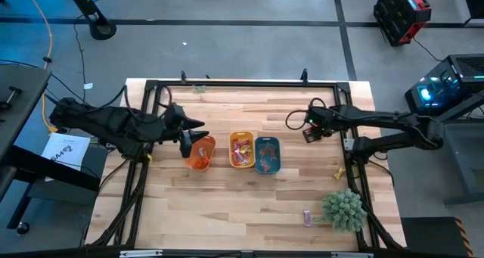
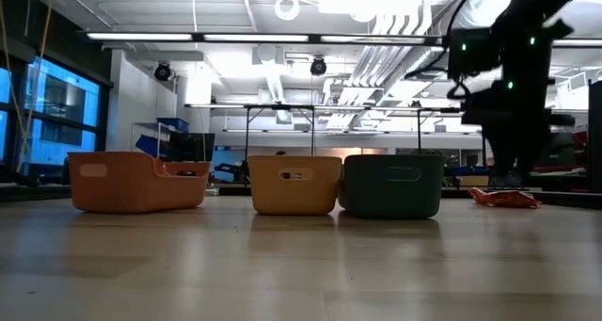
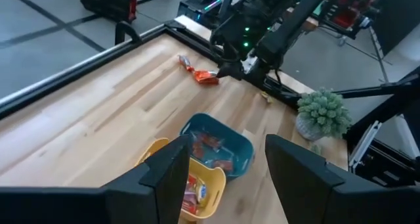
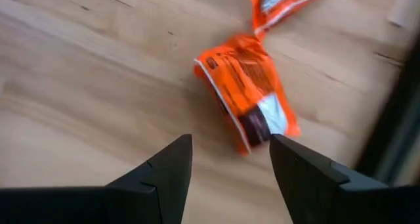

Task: Sort candy
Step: Put the orange chocolate into the orange bin

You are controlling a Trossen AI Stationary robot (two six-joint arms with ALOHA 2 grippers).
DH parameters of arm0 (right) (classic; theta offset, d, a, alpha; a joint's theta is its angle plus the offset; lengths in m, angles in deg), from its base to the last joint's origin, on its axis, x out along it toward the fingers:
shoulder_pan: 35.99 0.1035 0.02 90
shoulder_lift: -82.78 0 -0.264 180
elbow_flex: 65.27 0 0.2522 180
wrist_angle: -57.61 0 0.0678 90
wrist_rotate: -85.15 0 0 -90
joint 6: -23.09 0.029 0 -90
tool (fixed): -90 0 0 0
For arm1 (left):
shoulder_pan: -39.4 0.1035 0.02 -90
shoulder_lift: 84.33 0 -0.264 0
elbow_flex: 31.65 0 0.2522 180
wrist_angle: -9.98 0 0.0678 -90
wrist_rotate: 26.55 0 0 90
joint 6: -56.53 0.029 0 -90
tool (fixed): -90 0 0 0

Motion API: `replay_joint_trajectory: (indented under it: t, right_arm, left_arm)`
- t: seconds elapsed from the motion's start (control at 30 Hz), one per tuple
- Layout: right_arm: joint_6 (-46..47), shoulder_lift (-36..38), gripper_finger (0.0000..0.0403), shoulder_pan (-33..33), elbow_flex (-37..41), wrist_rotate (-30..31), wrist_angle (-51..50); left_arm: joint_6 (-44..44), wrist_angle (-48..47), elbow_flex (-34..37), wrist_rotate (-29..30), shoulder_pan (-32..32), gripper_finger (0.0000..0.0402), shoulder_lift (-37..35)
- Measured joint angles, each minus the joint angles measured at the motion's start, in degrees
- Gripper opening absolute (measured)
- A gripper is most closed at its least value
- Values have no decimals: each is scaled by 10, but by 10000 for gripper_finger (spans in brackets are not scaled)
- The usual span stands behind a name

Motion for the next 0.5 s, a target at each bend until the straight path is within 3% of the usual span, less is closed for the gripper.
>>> replay_joint_trajectory:
  t: [0.3,0.5]
  right_arm:
    - [-125,-48,200,-80,34,29,93]
    - [-224,-116,200,-105,33,-29,142]
  left_arm:
    - [-51,0,0,-3,0,194,25]
    - [-80,0,0,-4,0,194,35]
